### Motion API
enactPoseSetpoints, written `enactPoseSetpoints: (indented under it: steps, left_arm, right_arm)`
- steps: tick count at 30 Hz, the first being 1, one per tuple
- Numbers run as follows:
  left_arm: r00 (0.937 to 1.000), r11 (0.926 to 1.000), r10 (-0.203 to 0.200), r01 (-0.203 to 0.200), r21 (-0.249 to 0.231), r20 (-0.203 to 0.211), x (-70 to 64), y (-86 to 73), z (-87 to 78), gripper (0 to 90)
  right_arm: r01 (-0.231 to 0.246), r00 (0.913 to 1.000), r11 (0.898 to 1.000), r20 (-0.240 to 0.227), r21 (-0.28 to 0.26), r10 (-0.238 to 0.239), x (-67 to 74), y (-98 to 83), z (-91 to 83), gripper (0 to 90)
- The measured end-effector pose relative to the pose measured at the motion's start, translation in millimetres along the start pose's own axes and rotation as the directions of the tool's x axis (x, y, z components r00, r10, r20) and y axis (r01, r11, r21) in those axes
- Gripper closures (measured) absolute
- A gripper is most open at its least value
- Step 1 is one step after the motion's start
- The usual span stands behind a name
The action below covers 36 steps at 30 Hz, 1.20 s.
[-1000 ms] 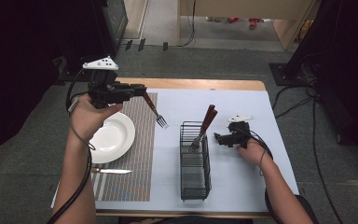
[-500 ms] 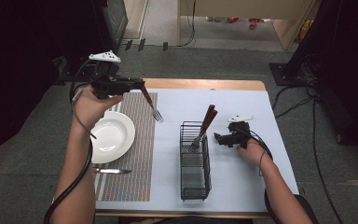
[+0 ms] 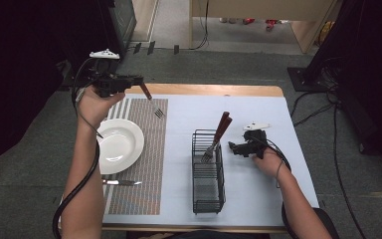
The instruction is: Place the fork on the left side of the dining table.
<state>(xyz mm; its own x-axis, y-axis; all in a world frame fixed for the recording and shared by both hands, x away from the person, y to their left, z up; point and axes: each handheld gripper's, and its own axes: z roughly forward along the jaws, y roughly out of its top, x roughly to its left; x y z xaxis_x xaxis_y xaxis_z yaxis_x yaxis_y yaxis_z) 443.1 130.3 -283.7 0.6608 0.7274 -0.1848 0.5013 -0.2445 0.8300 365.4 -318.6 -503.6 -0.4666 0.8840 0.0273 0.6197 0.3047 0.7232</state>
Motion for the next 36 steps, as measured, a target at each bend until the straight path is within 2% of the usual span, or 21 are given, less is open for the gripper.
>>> enactPoseSetpoints:
  steps: [1,3,5,10,12,14,15,16,18,20,21,22,23,24,25,26,30,33,36]
  left_arm:
    - [0.9999,0.9999,-0.015,0.015,-0.007,-0.005,5.8,-4.1,1.4,82.1]
    - [0.9996,0.9997,-0.023,0.023,-0.011,-0.015,8.7,-6.2,2.2,82.1]
    - [0.9970,0.9993,-0.037,0.036,-0.015,-0.068,17.8,-11.3,3.9,82.1]
    - [0.9911,0.9966,-0.073,0.069,-0.044,-0.111,33.4,-18.5,3.8,82.0]
    - [0.9847,0.9931,-0.110,0.103,-0.054,-0.135,46.5,-25.6,4.7,82.0]
    - [0.9801,0.9908,-0.131,0.123,-0.056,-0.150,54.9,-30.7,6.0,82.0]
    - [0.9801,0.9908,-0.131,0.123,-0.056,-0.150,54.9,-30.7,6.0,82.0]
    - [0.9751,0.9877,-0.153,0.146,-0.057,-0.160,62.3,-35.2,7.6,82.0]
    - [0.9710,0.9851,-0.168,0.159,-0.066,-0.170,68.3,-38.9,9.2,82.0]
    - [0.9697,0.9844,-0.172,0.163,-0.067,-0.174,71.3,-40.7,10.0,82.0]
    - [0.9663,0.9818,-0.186,0.176,-0.073,-0.178,76.7,-44.4,11.9,82.0]
    - [0.9663,0.9818,-0.186,0.176,-0.073,-0.178,76.7,-44.4,11.9,81.9]
    - [0.9621,0.9787,-0.202,0.192,-0.073,-0.183,81.6,-48.0,13.8,81.9]
    - [0.9621,0.9787,-0.202,0.192,-0.073,-0.183,81.6,-48.0,13.8,81.9]
    - [0.9599,0.9733,-0.223,0.210,-0.093,-0.169,85.9,-51.0,13.2,81.9]
    - [0.9599,0.9733,-0.223,0.210,-0.093,-0.169,85.9,-51.0,13.2,81.9]
    - [0.9529,0.9654,-0.256,0.243,-0.093,-0.163,90.3,-53.1,10.0,81.9]
    - [0.9534,0.9653,-0.256,0.244,-0.093,-0.159,90.1,-53.8,10.5,81.9]
    - [0.9492,0.9630,-0.267,0.256,-0.083,-0.167,91.4,-54.4,8.6,81.8]
  right_arm:
    - [0.002,1.0000,1.000,0.000,-0.001,-0.002,0.0,0.0,0.0,7.2]
    - [0.002,1.0000,1.000,-0.001,-0.001,-0.002,-0.1,0.0,0.1,7.2]
    - [0.002,1.0000,1.000,-0.001,-0.002,-0.002,0.0,0.0,0.0,7.2]
    - [0.002,1.0000,1.000,0.000,-0.001,-0.002,-0.1,-0.1,0.0,7.2]
    - [0.002,1.0000,1.000,-0.001,-0.001,-0.002,-0.1,-0.1,0.0,7.2]
    - [0.002,1.0000,1.000,-0.001,-0.001,-0.002,-0.1,-0.1,0.0,7.2]
    - [0.001,1.0000,1.000,0.000,0.000,-0.001,-0.1,-0.1,0.0,7.2]
    - [0.002,1.0000,1.000,0.000,0.000,-0.002,-0.2,0.0,0.0,7.2]
    - [0.001,1.0000,1.000,0.000,0.000,-0.001,-0.2,0.0,0.0,7.2]
    - [0.001,1.0000,1.000,-0.001,0.000,-0.001,-0.2,0.0,0.0,7.2]
    - [0.001,1.0000,1.000,-0.001,0.001,-0.001,-0.2,0.0,0.0,7.2]
    - [0.001,1.0000,1.000,-0.001,0.000,-0.001,-0.2,-0.1,0.0,7.2]
    - [0.001,1.0000,1.000,-0.001,0.000,-0.001,-0.2,0.0,0.0,7.2]
    - [0.001,1.0000,1.000,-0.001,0.000,-0.001,-0.2,0.0,0.0,7.2]
    - [0.001,1.0000,1.000,-0.001,0.000,-0.001,-0.2,0.0,0.0,7.2]
    - [0.001,1.0000,1.000,-0.001,0.000,-0.001,-0.2,0.0,0.0,7.2]
    - [0.001,1.0000,1.000,-0.001,0.001,-0.001,-0.2,0.0,0.0,7.2]
    - [0.001,1.0000,1.000,-0.001,0.000,-0.001,-0.2,-0.1,0.0,7.2]
    - [0.001,1.0000,1.000,-0.001,0.000,-0.001,-0.2,0.0,0.0,7.2]
